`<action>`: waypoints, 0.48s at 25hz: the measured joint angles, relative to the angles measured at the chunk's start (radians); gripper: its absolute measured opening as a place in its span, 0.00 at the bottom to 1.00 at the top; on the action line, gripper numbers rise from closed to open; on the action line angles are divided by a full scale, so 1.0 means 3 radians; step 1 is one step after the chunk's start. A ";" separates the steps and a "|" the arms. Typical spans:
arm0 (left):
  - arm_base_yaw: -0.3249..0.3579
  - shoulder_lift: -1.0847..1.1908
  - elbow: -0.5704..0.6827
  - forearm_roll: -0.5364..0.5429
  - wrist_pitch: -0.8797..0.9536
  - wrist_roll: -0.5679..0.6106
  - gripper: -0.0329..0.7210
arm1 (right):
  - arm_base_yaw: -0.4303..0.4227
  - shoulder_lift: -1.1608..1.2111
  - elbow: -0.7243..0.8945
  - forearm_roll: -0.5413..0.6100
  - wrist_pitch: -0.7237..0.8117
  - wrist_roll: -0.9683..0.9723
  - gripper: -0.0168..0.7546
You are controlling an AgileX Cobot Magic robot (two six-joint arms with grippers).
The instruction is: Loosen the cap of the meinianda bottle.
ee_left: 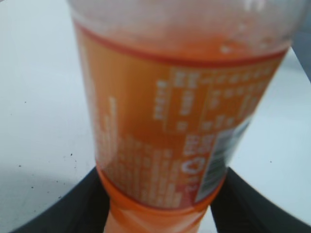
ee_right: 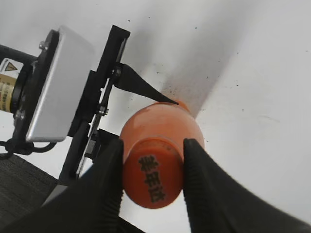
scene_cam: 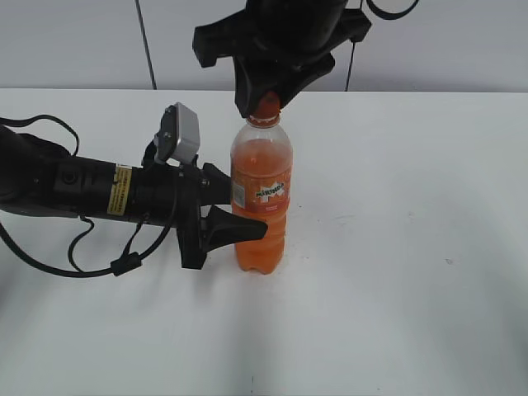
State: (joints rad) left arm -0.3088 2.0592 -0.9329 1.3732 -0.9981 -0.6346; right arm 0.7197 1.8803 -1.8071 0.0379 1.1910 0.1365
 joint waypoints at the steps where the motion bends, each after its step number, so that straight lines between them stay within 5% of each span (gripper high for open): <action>1: 0.0000 0.0000 0.0000 -0.0001 0.0000 0.0000 0.55 | 0.0000 0.0000 0.0000 0.0000 0.0000 -0.0121 0.38; 5: 0.0000 0.0000 0.0000 0.0003 0.0000 0.0000 0.55 | 0.0000 0.0000 0.0000 0.0041 0.0003 -0.1051 0.38; 12: 0.0000 0.0000 0.0000 0.0005 0.0000 0.0000 0.55 | 0.0003 0.0000 0.0000 0.0031 0.0018 -0.3987 0.38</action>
State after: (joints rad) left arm -0.3088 2.0592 -0.9329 1.3748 -0.9981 -0.6346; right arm 0.7206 1.8803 -1.8071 0.0472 1.1963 -1.0596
